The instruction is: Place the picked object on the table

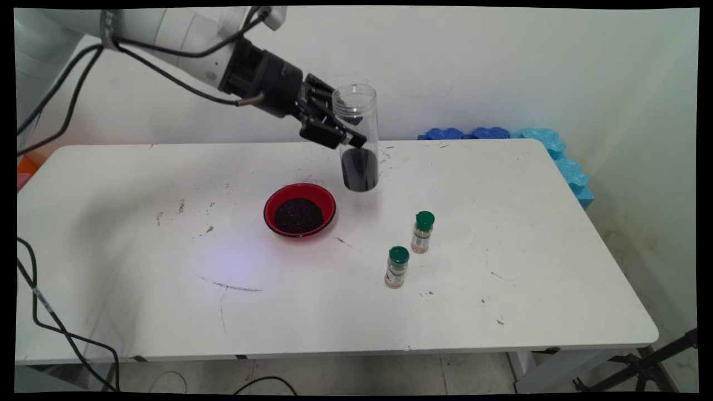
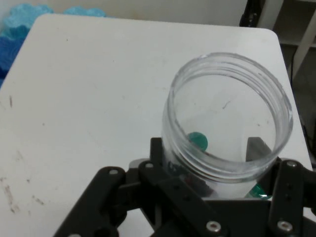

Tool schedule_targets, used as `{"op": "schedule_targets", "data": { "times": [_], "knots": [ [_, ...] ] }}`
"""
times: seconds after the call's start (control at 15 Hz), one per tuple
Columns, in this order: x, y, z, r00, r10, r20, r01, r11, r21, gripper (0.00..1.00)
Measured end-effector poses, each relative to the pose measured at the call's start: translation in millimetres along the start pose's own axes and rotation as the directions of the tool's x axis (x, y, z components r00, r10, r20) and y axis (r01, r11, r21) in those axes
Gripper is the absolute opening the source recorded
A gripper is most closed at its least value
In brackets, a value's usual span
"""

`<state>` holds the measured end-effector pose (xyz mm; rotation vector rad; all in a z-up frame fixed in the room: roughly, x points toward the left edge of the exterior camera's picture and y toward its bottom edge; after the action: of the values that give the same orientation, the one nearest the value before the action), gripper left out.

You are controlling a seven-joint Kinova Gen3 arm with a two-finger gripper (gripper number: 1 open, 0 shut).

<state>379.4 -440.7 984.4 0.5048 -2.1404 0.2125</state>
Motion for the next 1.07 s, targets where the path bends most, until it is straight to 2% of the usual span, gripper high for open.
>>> {"op": "schedule_targets", "data": {
  "times": [0.47, 1.07],
  "knots": [
    [-41.4, 8.5, 32.8, 0.998, -0.057, -0.018, 0.058, 0.998, 0.020, 0.00],
    [-95.0, 21.4, 82.2, 0.993, -0.115, -0.023, 0.116, 0.993, 0.024, 0.00]
  ]
}}
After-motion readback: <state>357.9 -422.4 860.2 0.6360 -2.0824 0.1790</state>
